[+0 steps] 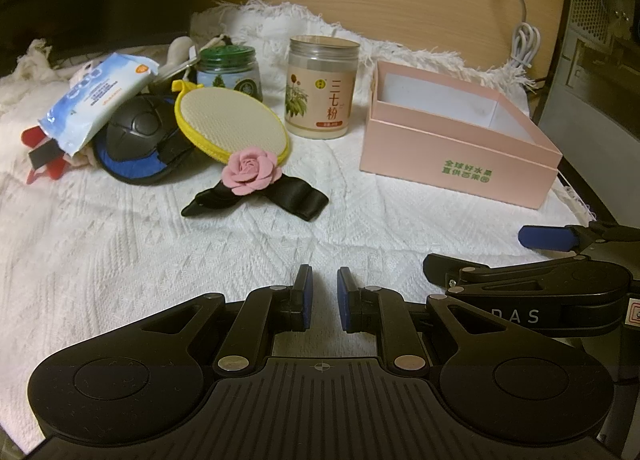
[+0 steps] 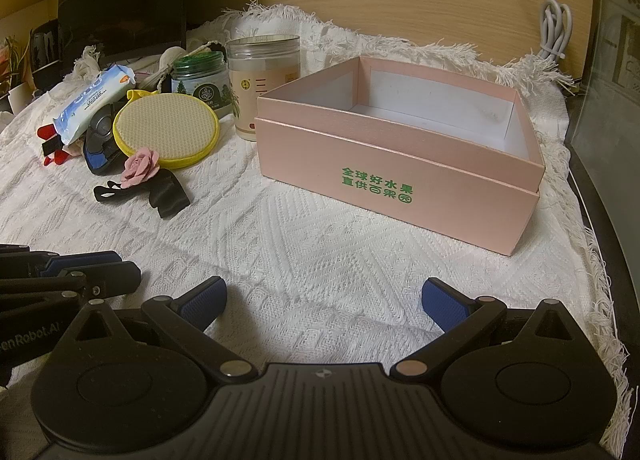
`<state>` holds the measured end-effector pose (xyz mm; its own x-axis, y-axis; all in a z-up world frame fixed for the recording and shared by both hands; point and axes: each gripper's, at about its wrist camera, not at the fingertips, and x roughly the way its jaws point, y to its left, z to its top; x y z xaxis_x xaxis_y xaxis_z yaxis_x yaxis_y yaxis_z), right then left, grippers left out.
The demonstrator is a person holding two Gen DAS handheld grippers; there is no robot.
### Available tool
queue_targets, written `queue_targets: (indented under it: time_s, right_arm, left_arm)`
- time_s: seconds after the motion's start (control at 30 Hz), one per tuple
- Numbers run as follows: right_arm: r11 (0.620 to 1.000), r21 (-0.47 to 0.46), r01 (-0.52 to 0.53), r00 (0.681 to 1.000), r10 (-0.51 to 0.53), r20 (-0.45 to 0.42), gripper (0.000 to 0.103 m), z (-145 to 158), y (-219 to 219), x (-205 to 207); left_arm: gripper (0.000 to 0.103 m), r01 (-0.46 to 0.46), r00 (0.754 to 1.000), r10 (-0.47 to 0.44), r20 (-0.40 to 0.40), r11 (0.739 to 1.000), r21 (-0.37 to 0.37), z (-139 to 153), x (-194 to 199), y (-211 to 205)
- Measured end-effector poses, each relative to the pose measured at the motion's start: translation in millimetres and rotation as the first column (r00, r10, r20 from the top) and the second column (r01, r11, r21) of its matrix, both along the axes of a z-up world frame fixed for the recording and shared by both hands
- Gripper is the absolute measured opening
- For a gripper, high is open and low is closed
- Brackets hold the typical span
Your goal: Organize soft objects
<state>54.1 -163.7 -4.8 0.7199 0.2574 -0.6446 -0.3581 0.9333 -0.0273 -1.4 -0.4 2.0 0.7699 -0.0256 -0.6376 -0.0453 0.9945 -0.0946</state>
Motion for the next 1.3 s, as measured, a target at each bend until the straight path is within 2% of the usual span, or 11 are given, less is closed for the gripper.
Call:
queue_targets:
  time_s: [0.23, 0.3, 0.37, 0.53, 0.57, 0.77, 0.9, 1.0, 1.13, 1.23, 1.3]
  right_arm:
    - [1.0, 0.029, 0.004, 1.0, -0.004, -0.013, 0.103, 0.5, -4.7, -1.6]
    - [0.999, 0.041, 0.003, 0.999, -0.001, -0.049, 0.103, 3.9, -5.3, 3.9]
    - [0.999, -0.028, -0.043, 0.994, 0.04, -0.101, 0.103, 6.7, -2.0, 8.0]
    - [0.997, -0.078, -0.023, 0.984, 0.008, -0.178, 0.103, 12.7, 2.7, 8.5]
    - [0.996, -0.083, -0.016, 0.982, 0.0, -0.188, 0.103, 13.1, 4.0, 8.6]
    - [0.994, -0.108, -0.024, 0.963, -0.006, -0.268, 0.103, 17.1, 12.4, 13.4]
    - [0.989, -0.138, 0.062, 0.957, -0.098, -0.273, 0.103, 20.1, 30.0, 13.6]
    - [0.984, -0.141, 0.109, 0.961, -0.141, -0.237, 0.103, 32.2, 56.8, 5.7]
    - [0.988, -0.096, 0.121, 0.974, -0.137, -0.18, 0.103, 54.1, 100.7, -3.5]
    - [0.988, -0.076, 0.137, 0.971, -0.149, -0.188, 0.103, 64.6, 134.3, -3.6]
    - [0.987, -0.057, 0.147, 0.965, -0.156, -0.212, 0.103, 69.6, 151.4, -4.3]
  left_arm:
    - [0.018, 0.011, 1.0, -0.011, -0.028, 1.0, -0.019, 2.2, 1.2, 4.8]
    - [0.018, 0.011, 0.996, -0.017, -0.084, 0.997, -0.073, 7.3, 5.4, 14.6]
    - [0.018, 0.033, 0.989, -0.051, -0.136, 0.99, -0.134, 10.8, 12.0, 29.5]
    - [0.018, 0.095, 0.97, -0.157, -0.185, 0.949, -0.302, 15.5, 24.6, 75.0]
    - [0.018, 0.099, 0.97, -0.161, -0.182, 0.946, -0.31, 18.2, 26.2, 82.0]
    - [0.018, 0.039, 0.999, -0.044, -0.022, 0.981, -0.189, 64.7, 39.0, 170.5]
    - [0.018, -0.031, 0.999, 0.032, 0.024, 0.997, -0.065, 91.5, 72.6, 239.9]
    - [0.018, -0.041, 0.999, 0.042, 0.02, 0.998, -0.039, 107.4, 109.8, 283.6]
    - [0.019, 0.026, 1.0, -0.027, -0.004, 0.995, -0.098, 116.3, 169.7, 317.2]
    - [0.021, 0.024, 0.994, -0.037, -0.1, 0.992, -0.127, 106.7, 219.0, 327.7]
    - [0.022, 0.06, 0.98, -0.088, -0.176, 0.986, -0.158, 93.9, 252.1, 328.3]
